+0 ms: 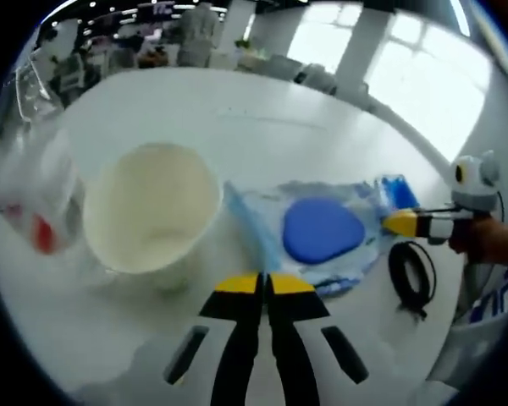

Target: Arrange the tabletop items into an orderly group along one side of the table until the central work area is clear of visible clutter.

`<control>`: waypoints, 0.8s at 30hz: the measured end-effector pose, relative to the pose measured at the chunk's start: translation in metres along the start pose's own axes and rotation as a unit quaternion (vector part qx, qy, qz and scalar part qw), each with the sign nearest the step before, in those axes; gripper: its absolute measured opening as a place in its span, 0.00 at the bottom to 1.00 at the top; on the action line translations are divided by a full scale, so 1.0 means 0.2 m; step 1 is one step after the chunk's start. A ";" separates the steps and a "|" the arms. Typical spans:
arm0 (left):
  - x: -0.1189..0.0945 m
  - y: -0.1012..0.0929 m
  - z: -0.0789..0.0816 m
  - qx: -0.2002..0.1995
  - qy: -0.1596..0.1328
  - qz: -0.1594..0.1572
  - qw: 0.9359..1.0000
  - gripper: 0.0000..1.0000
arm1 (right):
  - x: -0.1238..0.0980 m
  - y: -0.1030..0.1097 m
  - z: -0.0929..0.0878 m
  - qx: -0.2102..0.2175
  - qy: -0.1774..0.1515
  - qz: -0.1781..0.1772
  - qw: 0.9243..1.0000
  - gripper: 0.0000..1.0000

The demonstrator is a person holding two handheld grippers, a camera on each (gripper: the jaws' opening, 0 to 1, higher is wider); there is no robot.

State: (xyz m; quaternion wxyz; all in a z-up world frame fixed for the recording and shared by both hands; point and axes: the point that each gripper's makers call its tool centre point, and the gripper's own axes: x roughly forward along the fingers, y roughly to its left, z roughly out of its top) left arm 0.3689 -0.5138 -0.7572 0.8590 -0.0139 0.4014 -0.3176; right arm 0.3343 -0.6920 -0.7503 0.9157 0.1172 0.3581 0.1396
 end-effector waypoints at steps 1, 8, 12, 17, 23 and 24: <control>0.00 0.00 0.00 -0.001 -0.001 0.000 1.000 0.00 | 0.00 0.00 0.00 -0.002 -0.001 -0.001 1.000 0.00; 0.00 0.00 -0.02 0.003 -0.002 0.001 1.000 0.01 | 0.00 -0.01 -0.01 -0.005 -0.002 -0.006 1.000 0.01; 0.00 0.01 -0.02 0.001 -0.003 0.003 1.000 0.02 | 0.00 0.00 -0.02 -0.006 -0.004 -0.010 1.000 0.01; 0.00 0.01 -0.03 0.003 0.002 0.005 1.000 0.02 | -0.01 0.00 -0.03 -0.003 -0.007 -0.015 1.000 0.01; -0.02 0.02 -0.04 0.020 0.011 0.004 1.000 0.09 | -0.01 0.00 -0.03 -0.028 -0.012 -0.025 0.999 0.05; -0.02 0.02 -0.05 0.020 0.013 0.002 1.000 0.10 | -0.01 0.01 -0.03 -0.033 -0.011 -0.025 0.999 0.06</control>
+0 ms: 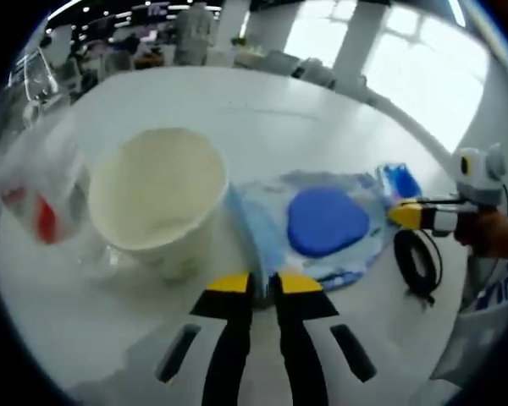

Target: Arrange the tabletop items into an orderly group along one side of the table until the central work area is clear of visible clutter.

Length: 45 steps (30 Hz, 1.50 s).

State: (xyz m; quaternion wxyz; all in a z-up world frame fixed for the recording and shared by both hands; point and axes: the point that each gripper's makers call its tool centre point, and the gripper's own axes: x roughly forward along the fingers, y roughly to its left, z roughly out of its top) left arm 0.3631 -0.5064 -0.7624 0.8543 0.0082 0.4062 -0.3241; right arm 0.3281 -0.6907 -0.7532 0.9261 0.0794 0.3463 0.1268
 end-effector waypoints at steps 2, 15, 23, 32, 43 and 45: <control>0.00 -0.01 -0.01 0.004 0.001 -0.001 1.000 0.14 | 0.00 0.00 0.00 -0.007 -0.003 -0.003 1.000 0.11; -0.08 -0.07 -0.02 0.027 -0.004 -0.020 0.999 0.32 | -0.07 0.01 0.08 -0.049 -0.030 -0.002 0.998 0.32; -0.17 -0.13 0.00 0.056 -0.018 -0.026 0.998 0.40 | -0.12 0.05 0.09 -0.108 -0.031 0.007 0.994 0.41; -0.32 -0.20 0.05 0.078 -0.037 -0.042 0.995 0.53 | -0.19 0.09 0.14 -0.187 -0.027 0.027 0.982 0.51; -0.50 -0.27 0.17 0.109 -0.081 -0.042 0.990 0.67 | -0.24 0.10 0.16 -0.257 0.001 0.048 0.965 0.61; -0.54 -0.27 0.18 0.108 -0.092 -0.039 0.989 0.73 | -0.24 0.08 0.17 -0.264 0.004 0.049 0.963 0.62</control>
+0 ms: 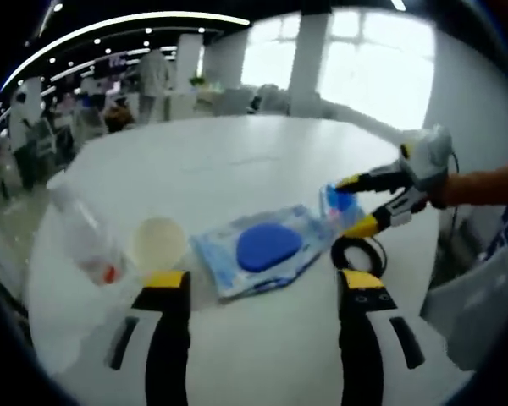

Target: Arrange the tabletop items into an orderly group along one side of the table until the central work area is clear of visible clutter.

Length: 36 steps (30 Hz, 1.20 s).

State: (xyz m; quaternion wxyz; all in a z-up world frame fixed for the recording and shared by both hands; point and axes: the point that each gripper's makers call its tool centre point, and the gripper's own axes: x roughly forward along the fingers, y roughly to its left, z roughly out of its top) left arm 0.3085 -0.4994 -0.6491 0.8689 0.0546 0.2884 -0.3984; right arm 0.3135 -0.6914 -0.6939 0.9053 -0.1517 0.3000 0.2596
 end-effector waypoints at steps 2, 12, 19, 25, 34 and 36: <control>-0.04 0.00 0.02 -0.002 -0.009 0.001 1.000 0.75 | -0.01 -0.02 0.01 -0.005 0.003 0.002 1.000 0.64; -0.18 0.00 0.01 0.001 -0.026 0.010 1.000 0.82 | -0.06 -0.07 0.06 -0.053 0.012 0.022 0.998 0.68; -0.24 -0.06 -0.03 0.013 -0.035 -0.012 0.999 0.91 | -0.10 -0.16 0.04 -0.101 0.037 0.033 0.994 0.69; -0.31 -0.06 -0.05 -0.002 -0.049 -0.006 0.999 0.94 | -0.12 -0.25 0.00 -0.142 0.063 0.038 0.987 0.71; -0.44 -0.07 -0.09 0.002 -0.071 -0.003 0.997 1.00 | -0.15 -0.37 -0.09 -0.202 0.095 0.041 0.974 0.72; -0.46 -0.07 -0.11 0.003 -0.068 0.002 0.998 1.00 | -0.15 -0.38 -0.11 -0.216 0.102 0.044 0.970 0.72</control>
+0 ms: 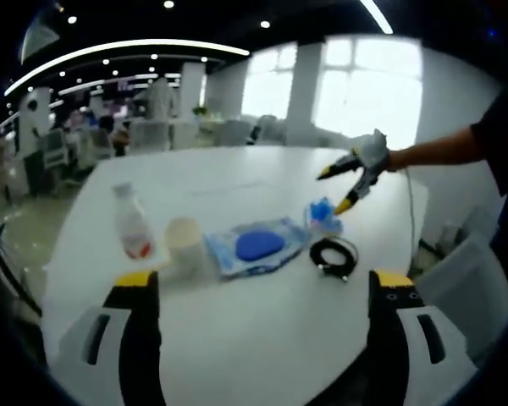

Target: Arrange the tabletop items into an orderly group along one side of the table until the central work area is clear of visible clutter.

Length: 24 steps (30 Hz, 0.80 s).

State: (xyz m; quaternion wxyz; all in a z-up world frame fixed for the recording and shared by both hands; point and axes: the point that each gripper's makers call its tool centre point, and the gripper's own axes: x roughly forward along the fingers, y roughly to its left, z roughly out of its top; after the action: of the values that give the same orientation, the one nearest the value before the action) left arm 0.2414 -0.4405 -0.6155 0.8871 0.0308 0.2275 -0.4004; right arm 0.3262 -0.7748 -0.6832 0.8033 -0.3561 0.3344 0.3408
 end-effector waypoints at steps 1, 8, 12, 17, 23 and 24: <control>-0.01 0.00 0.00 0.001 -0.001 0.002 1.000 1.00 | 0.00 0.00 -0.01 -0.008 0.003 0.000 1.000 0.72; -0.08 -0.01 -0.04 0.017 0.005 0.015 1.000 1.00 | 0.02 -0.02 -0.08 -0.037 0.024 0.005 0.999 0.69; -0.12 -0.02 -0.09 0.034 0.018 0.016 0.999 1.00 | 0.04 -0.01 -0.10 -0.061 0.036 0.011 0.997 0.66; -0.16 -0.03 -0.13 0.036 0.022 0.019 0.999 1.00 | 0.06 0.01 -0.14 -0.085 0.053 0.022 0.995 0.64; -0.17 -0.08 -0.10 0.014 -0.014 0.015 1.000 1.00 | 0.07 -0.01 -0.17 -0.088 0.056 0.029 0.994 0.56; -0.17 -0.08 -0.11 0.018 -0.013 0.017 1.000 1.00 | 0.08 -0.01 -0.18 -0.094 0.058 0.032 0.993 0.54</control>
State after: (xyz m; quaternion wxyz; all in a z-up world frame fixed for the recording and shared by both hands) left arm 0.2012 -0.4226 -0.6181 0.8960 0.0453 0.2078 -0.3899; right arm 0.3256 -0.7995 -0.7131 0.7342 -0.4382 0.3585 0.3747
